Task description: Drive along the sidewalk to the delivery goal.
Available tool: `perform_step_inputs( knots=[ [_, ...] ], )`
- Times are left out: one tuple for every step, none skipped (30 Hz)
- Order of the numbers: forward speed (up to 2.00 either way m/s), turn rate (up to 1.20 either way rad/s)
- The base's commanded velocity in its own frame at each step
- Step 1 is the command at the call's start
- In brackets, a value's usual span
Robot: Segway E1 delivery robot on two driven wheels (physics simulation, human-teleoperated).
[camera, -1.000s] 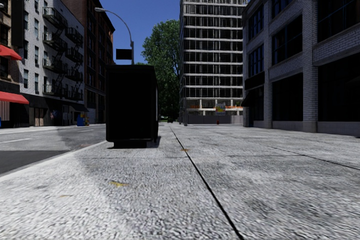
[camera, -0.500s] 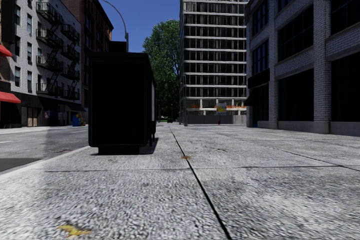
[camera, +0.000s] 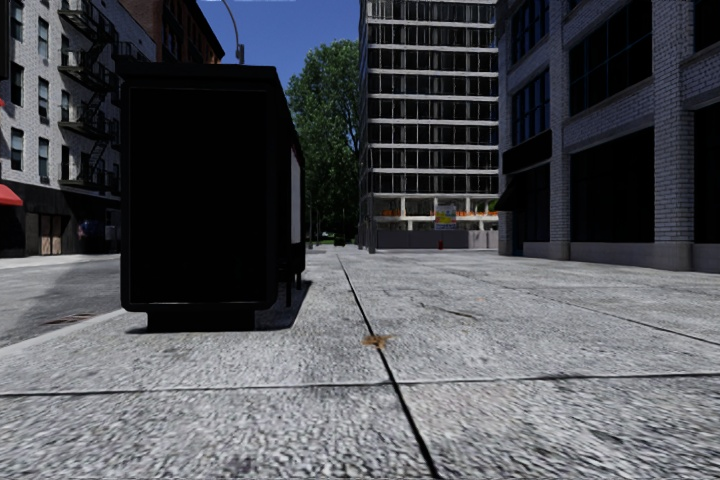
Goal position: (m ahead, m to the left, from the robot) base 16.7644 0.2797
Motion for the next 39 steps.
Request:
perform_step_inputs(
  knots=[
    [2.00, 0.00],
    [2.00, 0.00],
    [2.00, 0.00],
    [2.00, 0.00],
    [2.00, 0.00],
    [2.00, 0.00],
    [2.00, 0.00],
    [2.00, 0.00],
    [2.00, 0.00],
    [2.00, 0.00],
    [2.00, 0.00],
    [2.00, 0.00],
    [2.00, 0.00],
    [2.00, 0.00],
    [2.00, 0.00],
    [2.00, 0.00],
    [2.00, 0.00],
    [2.00, 0.00],
    [2.00, 0.00],
    [2.00, 0.00],
    [2.00, 0.00],
    [2.00, 0.00],
    [2.00, 0.00],
    [2.00, 0.00],
    [2.00, 0.00],
    [2.00, 0.00],
    [2.00, 0.00],
    [2.00, 0.00],
    [2.00, 0.00],
    [2.00, 0.00],
    [2.00, 0.00],
    [2.00, 0.00],
    [2.00, 0.00],
    [2.00, 0.00],
    [2.00, 0.00],
    [2.00, 0.00],
    [2.00, 0.00],
    [2.00, 0.00],
    [2.00, 0.00]
  ],
)
